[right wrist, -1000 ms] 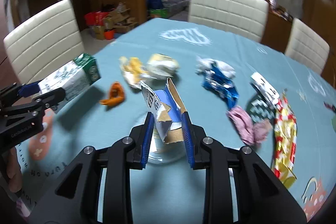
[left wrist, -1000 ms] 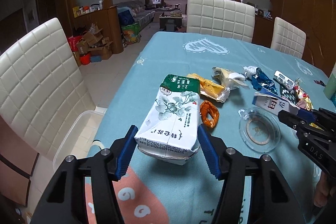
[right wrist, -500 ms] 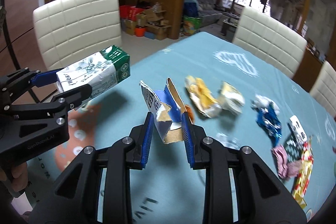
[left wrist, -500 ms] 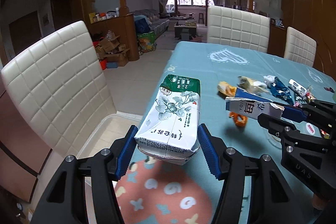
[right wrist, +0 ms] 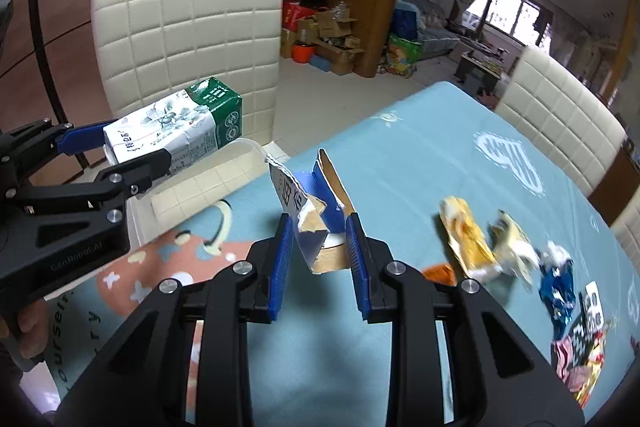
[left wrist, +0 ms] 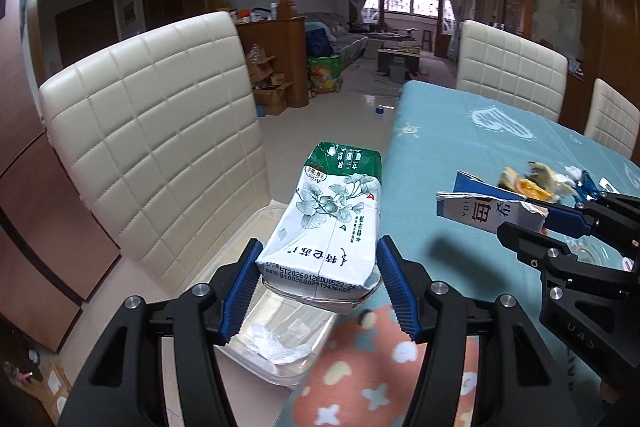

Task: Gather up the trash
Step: 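Carry the milk carton to the bin and open the left gripper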

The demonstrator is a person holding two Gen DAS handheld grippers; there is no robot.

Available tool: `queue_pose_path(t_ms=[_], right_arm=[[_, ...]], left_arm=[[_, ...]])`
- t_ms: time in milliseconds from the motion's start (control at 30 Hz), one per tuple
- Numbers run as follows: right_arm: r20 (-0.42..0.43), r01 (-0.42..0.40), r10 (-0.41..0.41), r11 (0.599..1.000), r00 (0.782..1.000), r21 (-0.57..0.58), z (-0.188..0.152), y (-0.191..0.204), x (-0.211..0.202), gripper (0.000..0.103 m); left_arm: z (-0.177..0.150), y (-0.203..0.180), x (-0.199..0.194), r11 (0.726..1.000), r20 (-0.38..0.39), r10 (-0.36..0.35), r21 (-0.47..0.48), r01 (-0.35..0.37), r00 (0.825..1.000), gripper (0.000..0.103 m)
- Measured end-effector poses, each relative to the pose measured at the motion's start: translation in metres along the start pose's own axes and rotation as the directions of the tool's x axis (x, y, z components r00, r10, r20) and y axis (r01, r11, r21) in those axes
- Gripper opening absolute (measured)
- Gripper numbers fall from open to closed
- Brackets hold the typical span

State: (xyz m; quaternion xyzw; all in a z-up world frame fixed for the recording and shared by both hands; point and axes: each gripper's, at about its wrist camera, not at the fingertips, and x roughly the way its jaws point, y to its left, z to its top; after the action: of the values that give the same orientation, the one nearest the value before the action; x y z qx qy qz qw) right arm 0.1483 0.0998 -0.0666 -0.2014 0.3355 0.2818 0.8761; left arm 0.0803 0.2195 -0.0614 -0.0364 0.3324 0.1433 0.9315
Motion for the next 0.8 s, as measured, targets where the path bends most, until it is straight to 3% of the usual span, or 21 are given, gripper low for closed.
queue_pose_path(t_ms=[400,533,667,800], right_arm=[[-0.012,-0.028,0.027,0.998,1.0,-0.065,0.034,0.034,0.044,0.029],[-0.014,-0.027,0.026,0.997,1.0,-0.067,0.04,0.035,0.051,0.029],[-0.037,-0.03,0.027,0.997,0.999,-0.066,0.039,0.034,0.06,0.029],[-0.063,-0.042,0.037,0.996,0.997,-0.077,0.034,0.038,0.069,0.029]], left_arm=[[0.004,0.058,0.029,0.995,-0.061,0.061,-0.073,-0.065,0.996,0.057],[0.004,0.067,0.04,0.995,-0.084,0.047,-0.084,-0.054,0.995,0.058],[0.002,0.065,0.049,0.996,-0.108,0.044,-0.068,-0.051,0.993,0.067],[-0.004,0.068,0.054,0.995,-0.128,0.058,-0.07,-0.067,0.99,0.068]])
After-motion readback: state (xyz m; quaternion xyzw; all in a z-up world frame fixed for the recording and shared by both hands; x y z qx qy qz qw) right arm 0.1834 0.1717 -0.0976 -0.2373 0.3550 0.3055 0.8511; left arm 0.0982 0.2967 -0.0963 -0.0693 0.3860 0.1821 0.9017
